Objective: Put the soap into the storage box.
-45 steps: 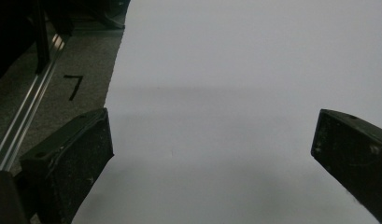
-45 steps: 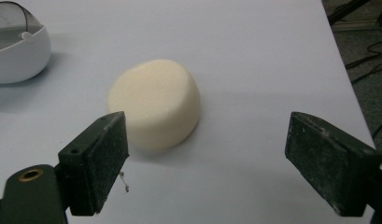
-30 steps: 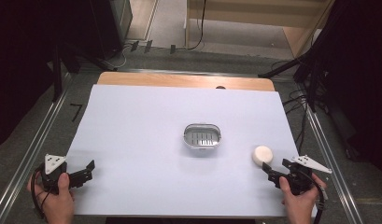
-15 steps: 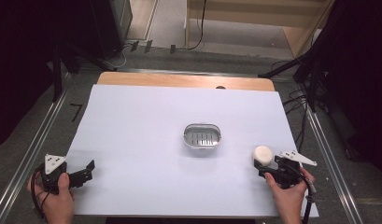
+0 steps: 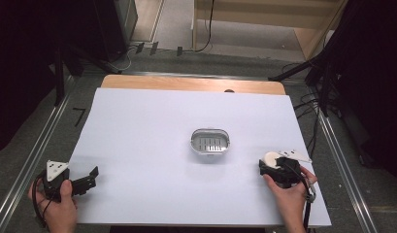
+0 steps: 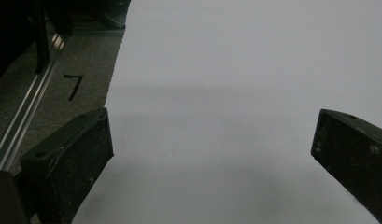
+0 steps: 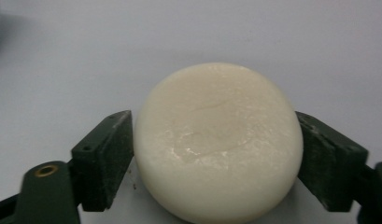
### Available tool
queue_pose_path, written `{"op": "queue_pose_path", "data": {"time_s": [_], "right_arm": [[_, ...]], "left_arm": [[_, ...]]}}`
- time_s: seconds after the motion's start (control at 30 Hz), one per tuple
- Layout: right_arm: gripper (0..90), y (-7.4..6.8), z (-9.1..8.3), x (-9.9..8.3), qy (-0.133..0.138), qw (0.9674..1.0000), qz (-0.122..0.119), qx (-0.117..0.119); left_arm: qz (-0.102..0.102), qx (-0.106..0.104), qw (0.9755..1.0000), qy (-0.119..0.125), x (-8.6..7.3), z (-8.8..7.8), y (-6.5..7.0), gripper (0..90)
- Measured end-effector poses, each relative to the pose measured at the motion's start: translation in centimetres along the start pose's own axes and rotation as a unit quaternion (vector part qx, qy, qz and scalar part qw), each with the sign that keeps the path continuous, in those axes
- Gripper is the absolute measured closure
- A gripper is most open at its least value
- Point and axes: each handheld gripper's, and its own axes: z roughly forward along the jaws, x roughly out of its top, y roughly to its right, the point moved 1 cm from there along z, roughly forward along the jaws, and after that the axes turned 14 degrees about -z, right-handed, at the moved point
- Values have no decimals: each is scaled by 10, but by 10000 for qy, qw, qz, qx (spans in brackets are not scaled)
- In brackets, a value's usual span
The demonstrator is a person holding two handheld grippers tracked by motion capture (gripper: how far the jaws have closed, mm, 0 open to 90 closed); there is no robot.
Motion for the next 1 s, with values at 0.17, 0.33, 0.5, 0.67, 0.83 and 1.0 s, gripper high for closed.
{"op": "queue_pose_path", "data": {"time_s": [0.17, 0.33, 0.5, 0.67, 0.83, 1.0], "right_arm": [[235, 2, 0, -1, 43, 9999, 116, 34], [236, 0, 0, -1, 42, 10000, 60, 16], [239, 3, 0, -1, 76, 9997, 173, 139], [240, 4, -3, 1, 144, 9989, 280, 345], [241, -2, -6, 5, 177, 9990, 111, 396], [242, -6, -11, 8, 254, 9990, -15, 371]], "left_arm": [[4, 2, 10000, -5, 0, 0, 0, 0], [17, 6, 10000, -17, 0, 0, 0, 0], [20, 11, 10000, -18, 0, 0, 0, 0], [13, 14, 10000, -16, 0, 0, 0, 0], [-1, 9, 10000, -7, 0, 0, 0, 0], [-3, 9, 10000, -9, 0, 0, 0, 0]]}}
